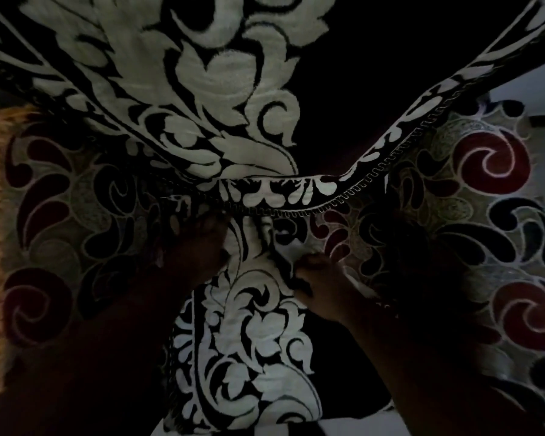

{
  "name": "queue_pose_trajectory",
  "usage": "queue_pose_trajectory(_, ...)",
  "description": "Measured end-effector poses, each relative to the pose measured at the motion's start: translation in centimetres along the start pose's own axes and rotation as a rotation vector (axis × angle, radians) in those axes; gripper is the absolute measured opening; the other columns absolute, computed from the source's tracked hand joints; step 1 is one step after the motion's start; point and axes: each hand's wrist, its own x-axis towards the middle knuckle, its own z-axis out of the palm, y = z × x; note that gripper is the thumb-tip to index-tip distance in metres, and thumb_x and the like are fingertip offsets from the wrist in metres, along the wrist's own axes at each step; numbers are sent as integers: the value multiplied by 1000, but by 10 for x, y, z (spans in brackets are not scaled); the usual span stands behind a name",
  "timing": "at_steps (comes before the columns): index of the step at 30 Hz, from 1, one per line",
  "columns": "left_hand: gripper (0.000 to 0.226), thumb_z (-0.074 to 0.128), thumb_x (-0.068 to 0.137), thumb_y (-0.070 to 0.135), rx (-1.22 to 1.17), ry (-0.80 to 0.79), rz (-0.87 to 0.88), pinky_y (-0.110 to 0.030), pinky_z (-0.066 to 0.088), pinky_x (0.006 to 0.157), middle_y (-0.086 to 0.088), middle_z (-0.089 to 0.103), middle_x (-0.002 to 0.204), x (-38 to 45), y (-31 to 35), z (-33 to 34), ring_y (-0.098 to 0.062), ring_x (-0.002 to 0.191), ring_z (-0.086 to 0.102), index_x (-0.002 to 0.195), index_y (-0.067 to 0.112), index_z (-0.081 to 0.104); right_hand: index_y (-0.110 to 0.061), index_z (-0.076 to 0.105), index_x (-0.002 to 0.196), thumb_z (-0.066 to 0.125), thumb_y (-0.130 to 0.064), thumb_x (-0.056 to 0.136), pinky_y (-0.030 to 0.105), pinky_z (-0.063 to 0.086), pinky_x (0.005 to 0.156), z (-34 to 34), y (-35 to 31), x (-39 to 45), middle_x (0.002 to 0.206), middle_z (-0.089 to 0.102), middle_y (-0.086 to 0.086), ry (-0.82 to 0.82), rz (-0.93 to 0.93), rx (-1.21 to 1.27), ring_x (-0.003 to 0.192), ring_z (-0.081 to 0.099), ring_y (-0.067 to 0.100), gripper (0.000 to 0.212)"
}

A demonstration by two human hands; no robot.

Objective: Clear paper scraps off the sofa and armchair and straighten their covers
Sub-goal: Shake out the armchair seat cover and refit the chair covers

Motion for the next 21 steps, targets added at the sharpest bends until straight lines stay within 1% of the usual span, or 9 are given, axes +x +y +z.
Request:
queue_pose_trajectory(2, 98, 77, 78, 31, 61, 117, 199, -54, 28, 116, -11, 22, 165, -15, 26, -2, -36, 147, 31, 159, 21, 22, -25, 54, 90, 59, -40, 82, 48, 53, 73, 18, -16, -15, 96, 64, 8, -49, -92, 11, 92, 62, 37, 18)
queue_pose_trajectory(3, 96, 79, 72, 24, 91, 155, 285, -57, 30, 114, -12, 28, 163, -20, 37, -3, -37, 144, 36, 156, 21, 32, -24, 51, 88, 62, -40, 83, 46, 53, 70, 22, -24, -22, 94, 63, 7, -66, -114, 38, 90, 62, 35, 19)
queue_pose_trajectory(6, 71, 71, 76, 17, 124, 45, 452, -60, 21, 119, -4, 37, 159, -36, 55, -6, -30, 149, 30, 142, 31, 51, -18, 55, 78, 66, -45, 89, 31, 46, 63, 14, -51, -41, 79, 60, 3, -29, -142, 110, 75, 60, 24, 32)
queue_pose_trajectory(9, 42, 75, 76, 26, 245, -3, 544, -63, 28, 116, 2, 67, 128, -61, 58, -22, -25, 132, 54, 117, 32, 71, -17, 57, 78, 66, -34, 88, 29, 45, 59, -11, -69, -65, 73, 60, 4, 84, -121, 97, 68, 60, 23, 22)
queue_pose_trajectory(11, 34, 76, 77, 25, 159, -19, 484, -55, 37, 114, -1, 74, 111, -77, 53, -33, -25, 113, 66, 111, 26, 74, -18, 60, 83, 74, -25, 78, 26, 42, 59, -34, -73, -80, 76, 64, 5, 139, -76, 13, 68, 62, 24, 17)
queue_pose_trajectory(13, 29, 62, 92, 26, 43, -108, 367, -41, 41, 110, -7, 71, 120, -104, 54, -50, -28, 117, 63, 119, 21, 70, -17, 65, 101, 80, -23, 73, 33, 52, 66, -57, -83, -96, 91, 69, 8, 57, 17, -79, 80, 67, 31, 32)
queue_pose_trajectory(16, 53, 33, 100, 49, -171, -169, 231, -37, 50, 89, -9, 69, 120, -148, 71, -82, -30, 109, 64, 130, 16, 62, -21, 59, 126, 68, -32, 83, 45, 54, 88, -89, -110, -113, 122, 64, 9, -55, 88, -213, 108, 63, 35, 45)
queue_pose_trajectory(18, 51, 36, 103, 49, -320, -123, 189, -37, 50, 82, -11, 69, 112, -181, 88, -101, -31, 101, 64, 131, 14, 60, -22, 58, 129, 63, -36, 87, 47, 49, 96, -109, -137, -130, 130, 60, 7, -52, 94, -271, 119, 55, 34, 45)
queue_pose_trajectory(21, 62, 32, 99, 64, -384, -90, 135, -44, 51, 72, -14, 66, 90, -227, 112, -120, -32, 81, 63, 108, 10, 61, -17, 66, 112, 68, -39, 85, 49, 49, 88, -133, -174, -163, 117, 62, 11, 18, 42, -352, 113, 56, 38, 34)
